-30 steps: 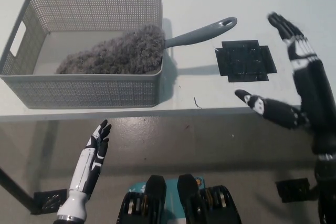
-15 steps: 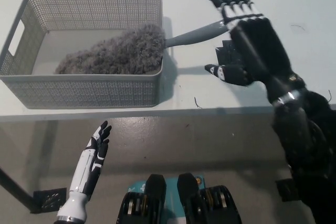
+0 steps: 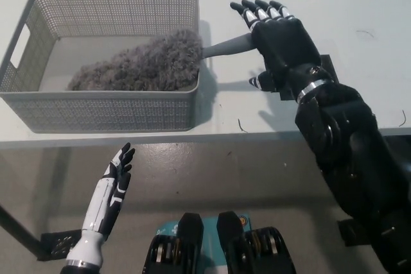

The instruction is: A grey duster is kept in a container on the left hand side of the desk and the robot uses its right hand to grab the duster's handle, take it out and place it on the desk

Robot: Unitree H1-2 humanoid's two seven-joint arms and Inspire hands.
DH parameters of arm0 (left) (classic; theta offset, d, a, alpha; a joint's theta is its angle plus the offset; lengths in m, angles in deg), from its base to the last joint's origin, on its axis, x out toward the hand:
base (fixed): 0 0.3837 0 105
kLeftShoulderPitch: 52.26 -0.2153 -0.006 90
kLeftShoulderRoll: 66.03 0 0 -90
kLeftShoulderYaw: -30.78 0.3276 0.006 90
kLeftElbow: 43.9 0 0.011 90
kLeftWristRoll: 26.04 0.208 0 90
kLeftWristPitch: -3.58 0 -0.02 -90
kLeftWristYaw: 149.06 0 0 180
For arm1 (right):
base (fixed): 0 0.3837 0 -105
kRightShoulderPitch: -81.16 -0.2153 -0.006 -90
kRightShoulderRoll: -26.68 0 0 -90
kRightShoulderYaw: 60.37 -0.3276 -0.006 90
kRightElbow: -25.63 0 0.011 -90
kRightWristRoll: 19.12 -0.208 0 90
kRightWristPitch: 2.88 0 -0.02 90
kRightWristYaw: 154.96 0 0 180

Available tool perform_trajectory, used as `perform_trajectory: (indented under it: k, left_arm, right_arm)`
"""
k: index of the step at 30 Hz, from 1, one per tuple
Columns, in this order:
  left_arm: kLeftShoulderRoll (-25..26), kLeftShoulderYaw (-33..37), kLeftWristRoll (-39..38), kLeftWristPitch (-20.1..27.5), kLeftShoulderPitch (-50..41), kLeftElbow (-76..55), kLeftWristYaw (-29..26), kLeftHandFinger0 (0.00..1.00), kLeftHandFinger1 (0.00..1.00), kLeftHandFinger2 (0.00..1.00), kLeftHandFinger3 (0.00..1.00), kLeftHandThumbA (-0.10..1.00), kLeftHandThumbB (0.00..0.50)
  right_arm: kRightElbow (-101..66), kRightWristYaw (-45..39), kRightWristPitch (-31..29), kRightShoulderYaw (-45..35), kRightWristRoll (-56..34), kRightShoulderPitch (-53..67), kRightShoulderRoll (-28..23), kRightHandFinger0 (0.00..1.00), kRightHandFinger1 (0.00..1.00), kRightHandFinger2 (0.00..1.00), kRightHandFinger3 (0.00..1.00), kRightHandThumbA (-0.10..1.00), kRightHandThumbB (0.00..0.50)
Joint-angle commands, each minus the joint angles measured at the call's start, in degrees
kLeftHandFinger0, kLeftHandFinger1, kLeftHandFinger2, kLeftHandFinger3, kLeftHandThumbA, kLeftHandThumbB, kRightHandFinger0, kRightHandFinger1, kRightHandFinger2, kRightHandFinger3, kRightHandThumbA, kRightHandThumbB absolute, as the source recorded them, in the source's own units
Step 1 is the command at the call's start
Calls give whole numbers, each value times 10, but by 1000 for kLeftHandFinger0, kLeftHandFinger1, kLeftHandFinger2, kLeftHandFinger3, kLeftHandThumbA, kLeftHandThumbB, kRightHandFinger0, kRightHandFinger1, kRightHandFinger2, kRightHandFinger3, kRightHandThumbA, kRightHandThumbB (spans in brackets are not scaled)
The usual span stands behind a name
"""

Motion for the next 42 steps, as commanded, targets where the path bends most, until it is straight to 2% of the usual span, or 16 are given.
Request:
perform_trajectory:
  k: [1,9,12,16,23,27,32,33,34,35,36,37,38,39,41,42]
  left_arm:
    - [8,6,8,23,9,-14,0,1000,1000,1000,1000,1000,19]
    - [4,11,9,23,9,-12,2,1000,1000,1000,1000,1000,18]
    - [3,13,13,20,9,-13,1,1000,1000,1000,1000,1000,44]
    - [3,15,11,13,9,-21,5,1000,1000,1000,1000,1000,16]
    - [5,16,18,8,14,-18,3,1000,1000,1000,1000,1000,43]
    - [6,17,22,12,14,-20,2,1000,1000,1000,1000,1000,33]
    - [7,19,24,5,14,-24,3,1000,1000,1000,1000,1000,53]
    - [6,20,25,3,14,-24,2,1000,1000,1000,1000,1000,65]
    - [6,20,26,2,13,-25,1,1000,1000,1000,1000,1000,67]
    - [7,21,27,3,11,-26,2,1000,1000,1000,1000,1000,62]
    - [7,21,28,5,11,-25,1,1000,1000,1000,1000,1000,58]
    - [7,22,29,7,13,-23,0,1000,1000,1000,1000,1000,61]
    - [7,22,29,8,13,-23,0,1000,1000,1000,1000,1000,54]
    - [8,22,30,8,13,-25,0,1000,1000,1000,1000,1000,46]
    - [9,22,29,6,17,-25,2,1000,1000,1000,1000,1000,66]
    - [9,22,29,6,19,-24,2,1000,1000,1000,1000,1000,60]
  right_arm:
    - [32,55,11,7,20,-46,0,1000,1000,1000,1000,1000,500]
    - [109,134,-6,12,3,-59,18,1000,1000,1000,1000,1000,500]
    - [140,202,-27,7,-7,-60,29,1000,1000,1000,1000,953,500]
    - [168,274,-51,7,-10,-76,39,1000,1000,1000,1000,993,500]
    - [196,313,-60,10,-15,-114,54,1000,1000,1000,1000,982,500]
    - [217,336,-65,16,-16,-127,64,1000,1000,1000,1000,974,500]
    - [274,452,-108,22,-18,-154,79,1000,1000,1000,1000,788,500]
    - [290,473,-110,24,-16,-161,82,916,876,903,1000,720,482]
    - [302,484,-109,24,-15,-166,84,809,784,815,909,699,482]
    - [314,504,-108,22,-16,-169,90,567,536,594,671,573,429]
    - [329,525,-110,19,-18,-175,95,198,257,347,403,340,353]
    - [355,554,-114,18,-19,-185,99,40,59,177,241,145,273]
    - [371,568,-123,18,-22,-190,101,8,12,94,169,-9,218]
    - [382,576,-132,15,-28,-193,102,0,5,200,263,-92,135]
    - [397,584,-156,6,-46,-195,104,0,26,390,432,-100,123]
    - [401,586,-161,4,-51,-196,104,0,32,403,443,-100,132]
